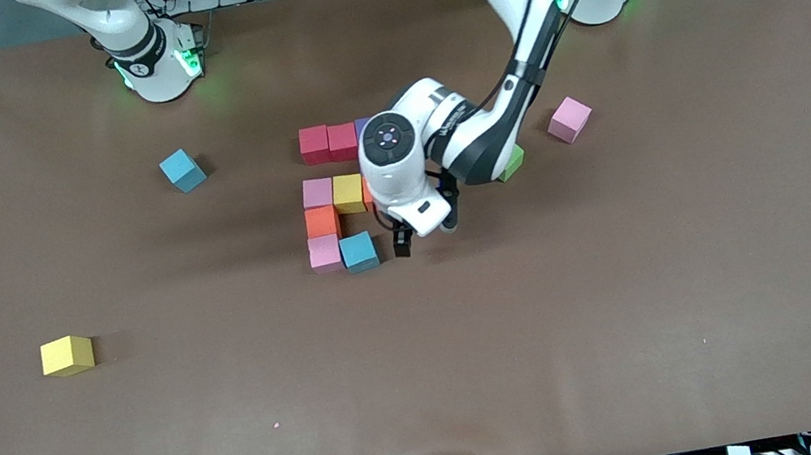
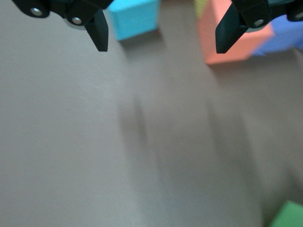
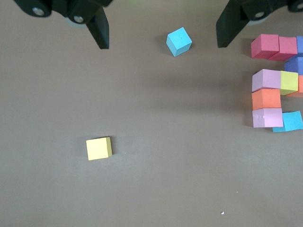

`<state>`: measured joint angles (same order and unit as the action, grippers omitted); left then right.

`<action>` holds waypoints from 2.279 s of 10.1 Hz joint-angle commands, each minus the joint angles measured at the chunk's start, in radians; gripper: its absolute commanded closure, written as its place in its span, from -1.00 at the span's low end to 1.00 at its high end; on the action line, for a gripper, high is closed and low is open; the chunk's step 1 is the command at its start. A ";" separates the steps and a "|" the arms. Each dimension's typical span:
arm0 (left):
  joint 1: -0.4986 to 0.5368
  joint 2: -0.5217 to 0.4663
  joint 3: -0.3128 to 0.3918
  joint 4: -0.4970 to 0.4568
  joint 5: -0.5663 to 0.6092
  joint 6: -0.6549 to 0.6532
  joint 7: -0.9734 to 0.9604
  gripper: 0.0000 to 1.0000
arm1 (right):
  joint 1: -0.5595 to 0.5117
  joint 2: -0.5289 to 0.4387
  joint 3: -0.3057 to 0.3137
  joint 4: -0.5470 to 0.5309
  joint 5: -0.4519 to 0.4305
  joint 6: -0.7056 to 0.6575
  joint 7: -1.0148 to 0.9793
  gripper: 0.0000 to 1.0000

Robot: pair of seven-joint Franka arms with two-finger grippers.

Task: Form number 2 with 11 blocks
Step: 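Move the left gripper over to the green cube, then grasp the green cube with the left gripper and lift it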

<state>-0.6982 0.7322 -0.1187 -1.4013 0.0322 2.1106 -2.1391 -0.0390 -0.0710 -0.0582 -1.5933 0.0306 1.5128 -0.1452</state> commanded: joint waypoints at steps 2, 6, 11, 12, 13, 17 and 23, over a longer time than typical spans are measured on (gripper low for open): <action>0.124 -0.262 -0.087 -0.385 -0.028 0.046 0.268 -1.00 | -0.002 0.010 -0.002 0.021 -0.008 -0.011 -0.002 -1.00; 0.167 -0.497 -0.090 -0.825 -0.025 0.228 0.520 -1.00 | -0.004 0.004 -0.005 0.024 -0.008 -0.017 -0.010 -1.00; 0.230 -0.511 -0.088 -0.944 -0.015 0.319 0.706 -1.00 | 0.002 0.010 -0.003 0.035 -0.014 -0.005 -0.004 -1.00; 0.230 -0.502 -0.087 -0.953 -0.011 0.356 0.706 -1.00 | -0.002 0.010 -0.003 0.035 -0.015 -0.003 -0.004 -1.00; 0.230 -0.484 -0.085 -0.953 -0.011 0.397 0.706 -1.00 | -0.004 0.011 -0.003 0.036 -0.017 0.000 -0.002 -1.00; 0.229 -0.433 -0.084 -0.964 -0.006 0.475 0.712 -1.00 | -0.021 0.036 -0.005 0.039 -0.027 0.049 -0.001 -1.00; 0.262 -0.412 -0.082 -0.850 0.005 0.450 0.653 1.00 | -0.013 0.027 0.001 0.041 -0.024 0.053 -0.001 -1.00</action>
<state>-0.4598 0.3217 -0.1959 -2.3206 0.0338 2.6047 -1.4556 -0.0490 -0.0431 -0.0660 -1.5634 0.0139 1.5821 -0.1452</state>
